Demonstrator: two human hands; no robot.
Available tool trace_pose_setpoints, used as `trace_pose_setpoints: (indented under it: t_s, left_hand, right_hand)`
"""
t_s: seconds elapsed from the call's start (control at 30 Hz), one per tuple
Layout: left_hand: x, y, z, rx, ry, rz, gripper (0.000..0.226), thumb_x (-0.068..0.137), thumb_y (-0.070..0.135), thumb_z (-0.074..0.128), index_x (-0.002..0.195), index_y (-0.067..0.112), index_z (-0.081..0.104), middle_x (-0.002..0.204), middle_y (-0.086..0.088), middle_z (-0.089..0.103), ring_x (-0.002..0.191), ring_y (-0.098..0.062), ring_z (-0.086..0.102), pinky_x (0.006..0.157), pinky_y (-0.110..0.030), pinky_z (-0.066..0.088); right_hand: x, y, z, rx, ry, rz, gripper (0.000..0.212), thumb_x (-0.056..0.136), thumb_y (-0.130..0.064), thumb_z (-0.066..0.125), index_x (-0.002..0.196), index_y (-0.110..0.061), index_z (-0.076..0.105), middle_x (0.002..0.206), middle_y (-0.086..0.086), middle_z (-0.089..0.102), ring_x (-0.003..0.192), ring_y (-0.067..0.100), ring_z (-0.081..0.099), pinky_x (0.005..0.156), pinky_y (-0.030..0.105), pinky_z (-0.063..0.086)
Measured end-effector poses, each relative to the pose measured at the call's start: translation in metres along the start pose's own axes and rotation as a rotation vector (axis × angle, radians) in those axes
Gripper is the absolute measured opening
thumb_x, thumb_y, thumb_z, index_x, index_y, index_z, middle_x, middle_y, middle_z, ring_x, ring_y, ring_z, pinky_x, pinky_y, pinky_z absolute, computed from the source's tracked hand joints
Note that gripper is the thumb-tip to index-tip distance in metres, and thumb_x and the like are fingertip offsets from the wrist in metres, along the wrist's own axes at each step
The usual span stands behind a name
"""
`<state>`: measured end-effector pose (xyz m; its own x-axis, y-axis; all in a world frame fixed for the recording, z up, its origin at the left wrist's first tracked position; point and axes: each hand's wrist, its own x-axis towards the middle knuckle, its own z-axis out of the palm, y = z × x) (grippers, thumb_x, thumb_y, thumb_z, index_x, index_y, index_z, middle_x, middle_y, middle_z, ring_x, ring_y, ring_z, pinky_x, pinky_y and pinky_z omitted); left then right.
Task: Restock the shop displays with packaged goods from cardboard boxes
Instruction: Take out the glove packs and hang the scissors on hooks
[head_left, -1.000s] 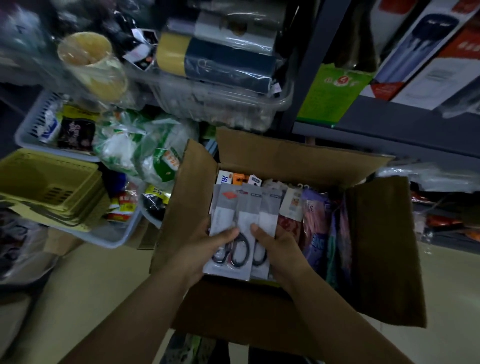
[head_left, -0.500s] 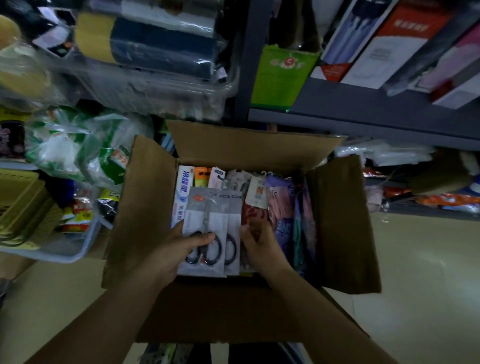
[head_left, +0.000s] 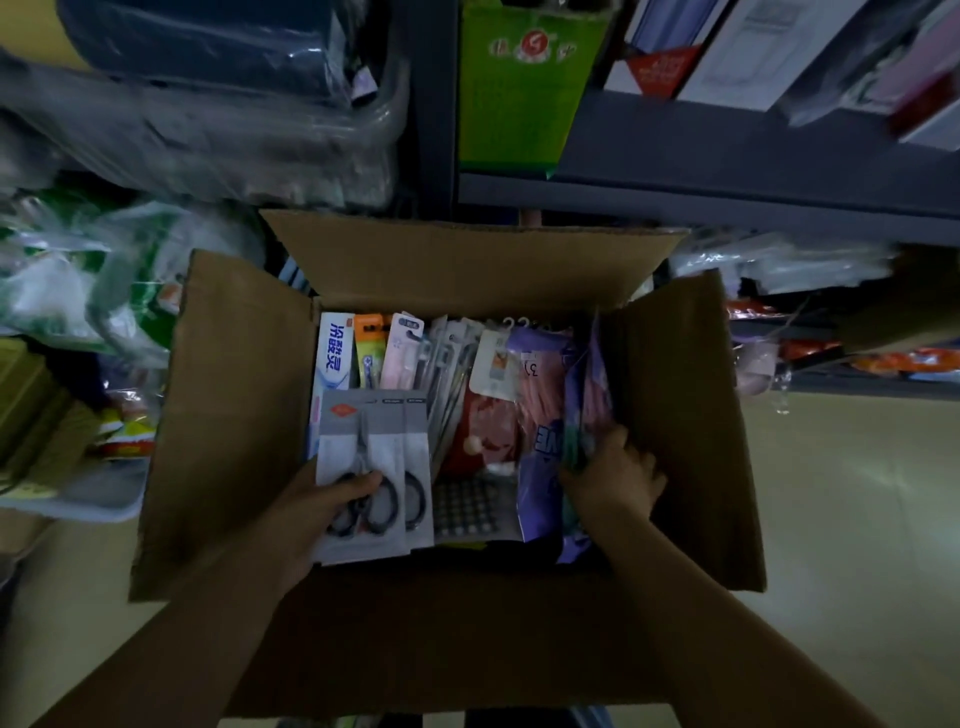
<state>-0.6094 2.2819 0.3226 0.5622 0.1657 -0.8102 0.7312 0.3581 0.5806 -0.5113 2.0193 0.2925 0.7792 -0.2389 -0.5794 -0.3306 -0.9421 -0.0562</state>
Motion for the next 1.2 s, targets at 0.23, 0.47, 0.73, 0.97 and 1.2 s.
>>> trace_pose_setpoints:
  t_s: [0.23, 0.47, 0.73, 0.97, 1.2]
  left_hand:
    - [-0.022, 0.006, -0.014, -0.095, -0.016, 0.069, 0.053, 0.062, 0.024, 0.082, 0.113, 0.024, 0.065, 0.102, -0.002, 0.074, 0.095, -0.021, 0.070, 0.075, -0.033, 0.055]
    - [-0.054, 0.044, -0.050, -0.211, 0.001, 0.338, 0.072, 0.052, 0.019, 0.091, 0.118, 0.015, 0.064, 0.103, -0.006, 0.074, 0.091, -0.021, 0.071, 0.074, -0.034, 0.057]
    - [-0.082, 0.094, -0.118, -0.220, 0.034, 0.500, 0.037, 0.079, 0.014, 0.073, 0.114, 0.020, 0.062, 0.106, -0.003, 0.073, 0.096, -0.017, 0.070, 0.083, -0.034, 0.057]
    - [-0.098, 0.124, -0.140, -0.201, 0.062, 0.569, 0.040, 0.084, 0.013, 0.068, 0.122, 0.021, 0.058, 0.108, 0.000, 0.072, 0.097, -0.016, 0.069, 0.078, -0.029, 0.056]
    - [-0.104, 0.142, -0.133, -0.353, -0.083, 0.551, 0.027, 0.088, 0.031, 0.051, 0.114, 0.029, 0.060, 0.102, 0.002, 0.074, 0.094, -0.020, 0.071, 0.078, -0.036, 0.059]
  right_hand:
    - [-0.023, -0.033, -0.015, -0.021, 0.173, -0.116, 0.082, 0.086, -0.046, 0.061, 0.148, -0.016, 0.017, 0.146, 0.013, 0.020, 0.133, 0.034, 0.025, 0.107, 0.047, 0.029]
    - [-0.131, -0.151, -0.032, 0.702, -0.382, -0.603, 0.028, 0.090, -0.036, 0.063, 0.115, -0.030, 0.053, 0.107, -0.012, 0.065, 0.095, 0.005, 0.065, 0.085, 0.025, 0.055]
    - [-0.192, -0.237, -0.032, 0.944, -0.411, -0.711, 0.034, 0.085, -0.027, 0.068, 0.114, -0.036, 0.054, 0.107, -0.018, 0.065, 0.090, -0.006, 0.065, 0.073, 0.017, 0.056]
    - [-0.213, -0.262, -0.045, 0.843, -0.256, -0.803, 0.055, 0.079, -0.025, 0.076, 0.117, -0.039, 0.039, 0.123, -0.008, 0.051, 0.105, 0.005, 0.060, 0.078, 0.016, 0.054]
    - [-0.196, -0.270, -0.068, 0.846, -0.356, -0.737, 0.027, 0.088, -0.027, 0.066, 0.113, -0.019, 0.059, 0.108, -0.001, 0.068, 0.091, 0.011, 0.067, 0.074, 0.027, 0.057]
